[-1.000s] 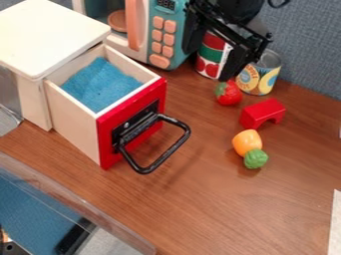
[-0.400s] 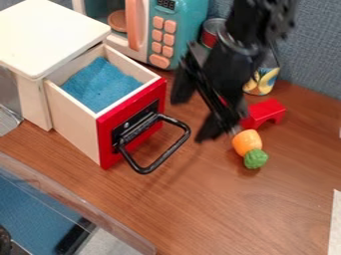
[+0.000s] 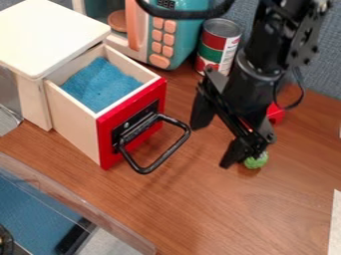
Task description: Move the yellow object in the drawer
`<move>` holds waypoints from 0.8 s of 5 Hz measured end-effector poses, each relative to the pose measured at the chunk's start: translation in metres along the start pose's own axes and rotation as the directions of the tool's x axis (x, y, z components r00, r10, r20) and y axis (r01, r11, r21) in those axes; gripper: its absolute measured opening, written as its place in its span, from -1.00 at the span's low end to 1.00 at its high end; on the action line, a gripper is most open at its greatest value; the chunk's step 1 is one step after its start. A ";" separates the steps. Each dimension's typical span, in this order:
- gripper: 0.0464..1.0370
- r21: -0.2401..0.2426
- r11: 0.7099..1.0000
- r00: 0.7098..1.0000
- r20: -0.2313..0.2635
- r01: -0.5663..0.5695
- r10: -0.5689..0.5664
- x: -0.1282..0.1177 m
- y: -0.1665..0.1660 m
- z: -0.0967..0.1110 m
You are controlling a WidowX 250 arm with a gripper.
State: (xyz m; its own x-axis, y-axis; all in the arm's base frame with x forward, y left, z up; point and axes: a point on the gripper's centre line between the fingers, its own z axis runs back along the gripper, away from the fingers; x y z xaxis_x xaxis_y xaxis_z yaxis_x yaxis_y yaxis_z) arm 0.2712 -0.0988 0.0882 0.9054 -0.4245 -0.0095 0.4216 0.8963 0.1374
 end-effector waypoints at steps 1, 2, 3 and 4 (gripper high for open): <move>0.93 -0.007 0.999 0.999 0.007 0.031 -0.031 0.006 0.000 -0.012; 0.93 -0.006 0.996 0.996 -0.001 0.091 -0.091 0.017 0.015 -0.040; 0.93 0.013 0.991 0.991 0.011 0.132 -0.132 0.037 0.024 -0.048; 0.93 0.033 0.990 0.990 0.011 0.140 -0.140 0.059 0.040 -0.059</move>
State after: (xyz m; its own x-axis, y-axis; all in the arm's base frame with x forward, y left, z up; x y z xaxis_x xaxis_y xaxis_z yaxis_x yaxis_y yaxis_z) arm 0.3441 -0.0808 0.0349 0.8366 -0.5475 -0.0174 0.5422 0.8233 0.1677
